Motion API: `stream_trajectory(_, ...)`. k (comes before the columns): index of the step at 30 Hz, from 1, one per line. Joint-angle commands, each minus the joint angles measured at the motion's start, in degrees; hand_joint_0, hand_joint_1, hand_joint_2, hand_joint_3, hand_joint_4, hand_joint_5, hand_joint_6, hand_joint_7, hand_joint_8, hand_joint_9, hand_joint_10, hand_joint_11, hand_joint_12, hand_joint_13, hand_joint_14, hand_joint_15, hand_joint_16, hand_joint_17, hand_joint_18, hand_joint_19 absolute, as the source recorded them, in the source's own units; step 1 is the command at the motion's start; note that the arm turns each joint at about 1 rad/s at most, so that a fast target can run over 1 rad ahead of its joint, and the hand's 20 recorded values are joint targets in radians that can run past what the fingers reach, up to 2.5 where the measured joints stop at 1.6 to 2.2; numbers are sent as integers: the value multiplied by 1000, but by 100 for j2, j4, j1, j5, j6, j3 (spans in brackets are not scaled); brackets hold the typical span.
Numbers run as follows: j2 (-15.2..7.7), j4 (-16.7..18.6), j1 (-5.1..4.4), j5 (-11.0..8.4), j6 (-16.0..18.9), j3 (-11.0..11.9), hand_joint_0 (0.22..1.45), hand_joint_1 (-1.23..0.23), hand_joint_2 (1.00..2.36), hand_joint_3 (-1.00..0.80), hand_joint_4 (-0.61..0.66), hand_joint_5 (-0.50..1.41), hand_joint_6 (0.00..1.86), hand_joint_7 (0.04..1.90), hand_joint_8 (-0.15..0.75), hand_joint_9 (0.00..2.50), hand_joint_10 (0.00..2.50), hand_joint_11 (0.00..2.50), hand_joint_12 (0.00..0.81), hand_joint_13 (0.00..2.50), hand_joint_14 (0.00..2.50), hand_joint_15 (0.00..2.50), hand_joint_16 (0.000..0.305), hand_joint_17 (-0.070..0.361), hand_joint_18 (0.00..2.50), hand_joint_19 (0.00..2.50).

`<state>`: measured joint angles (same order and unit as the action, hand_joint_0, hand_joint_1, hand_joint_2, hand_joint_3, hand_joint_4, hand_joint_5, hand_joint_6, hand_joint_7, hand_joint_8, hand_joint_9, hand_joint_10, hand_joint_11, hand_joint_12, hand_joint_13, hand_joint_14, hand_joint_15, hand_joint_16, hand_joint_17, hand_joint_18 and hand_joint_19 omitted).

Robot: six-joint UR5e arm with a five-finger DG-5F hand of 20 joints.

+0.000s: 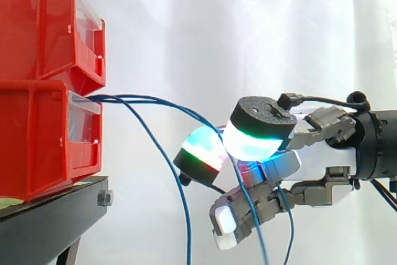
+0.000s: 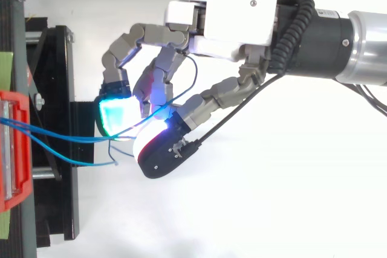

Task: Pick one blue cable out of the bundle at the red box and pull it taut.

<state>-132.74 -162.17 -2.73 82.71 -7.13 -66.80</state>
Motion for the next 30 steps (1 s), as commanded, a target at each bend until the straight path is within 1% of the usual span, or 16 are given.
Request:
stream_trajectory(1, 2, 1, 0, 0, 1, 1, 684, -982, 1000, -500, 41, -171, 913, 950, 281, 1148, 464, 1532, 340, 879, 24, 588, 51, 114, 676, 350)
stream_trajectory(2, 2, 1, 0, 0, 1, 1, 607, -970, 1000, -500, 45, -172, 912, 953, 291, 1148, 474, 1528, 343, 879, 23, 597, 51, 115, 667, 363)
stream_trajectory(3, 2, 1, 0, 0, 1, 1, 583, -960, 1000, -500, 50, -172, 912, 950, 295, 1148, 485, 1518, 346, 880, 24, 598, 52, 117, 669, 364)
stream_trajectory(4, 2, 1, 0, 0, 1, 1, 528, -934, 1000, -500, 59, -170, 914, 935, 309, 1149, 549, 1466, 359, 882, 23, 583, 54, 122, 683, 373)
stream_trajectory(8, 2, 1, 0, 0, 1, -8, 437, -848, 1000, -500, 86, -161, 913, 895, 353, 1167, 681, 1356, 389, 907, 23, 579, 61, 138, 728, 379)
stream_trajectory(10, 2, 1, 0, 0, 1, 1, 418, -799, 1000, -500, 91, -155, 908, 907, 363, 1173, 709, 1334, 401, 920, 20, 585, 64, 143, 737, 381)
stream_trajectory(11, 2, 1, 0, 0, 1, 1, 416, -746, 1000, -500, 99, -147, 901, 927, 374, 1208, 681, 1322, 406, 933, 21, 585, 64, 143, 746, 390)
stream_trajectory(12, -6, 1, 0, 0, 1, 1, 418, -730, 1000, -500, 98, -146, 900, 929, 377, 1216, 668, 1337, 404, 937, 21, 582, 63, 143, 748, 389)
stream_trajectory(13, 2, 1, 0, 0, 1, 1, 444, -646, 1000, -500, 88, -139, 893, 966, 359, 1249, 605, 1390, 396, 940, 22, 588, 61, 137, 732, 409)
stream_trajectory(15, 2, 1, 0, 0, 1, 1, 487, -598, 1000, -500, 73, -137, 889, 1004, 335, 1294, 489, 1492, 384, 943, 23, 596, 57, 128, 710, 433)
stream_trajectory(16, 2, 1, 0, 0, 1, 1, 528, -586, 1000, -500, 67, -133, 888, 1041, 316, 1300, 411, 1537, 370, 940, 22, 602, 54, 122, 697, 446)
stream_trajectory(17, 2, 1, 0, 0, 1, 1, 574, -602, 1000, -500, 73, -132, 889, 1069, 297, 1328, 347, 1594, 360, 952, 23, 618, 52, 117, 697, 456)
stream_trajectory(18, -6, 1, 0, 0, 1, 1, 589, -616, 1001, -482, 71, -131, 891, 1073, 297, 1340, 346, 1601, 357, 960, 23, 620, 52, 116, 710, 455)
stream_trajectory(22, 2, 1, 0, 0, 1, 1, 598, -675, 1010, -353, 96, -130, 903, 1098, 302, 1332, 397, 1595, 360, 974, 24, 623, 52, 117, 727, 454)
stream_trajectory(26, 2, 1, 0, 0, 1, 1, 614, -775, 1014, -273, 100, -137, 919, 1049, 307, 1279, 487, 1580, 362, 976, 26, 618, 52, 117, 738, 446)
stream_trajectory(30, 2, -16, 0, 0, 1, 1, 654, -850, 1015, -269, 62, -149, 930, 1005, 308, 1247, 529, 1570, 358, 970, 23, 616, 53, 118, 744, 415)
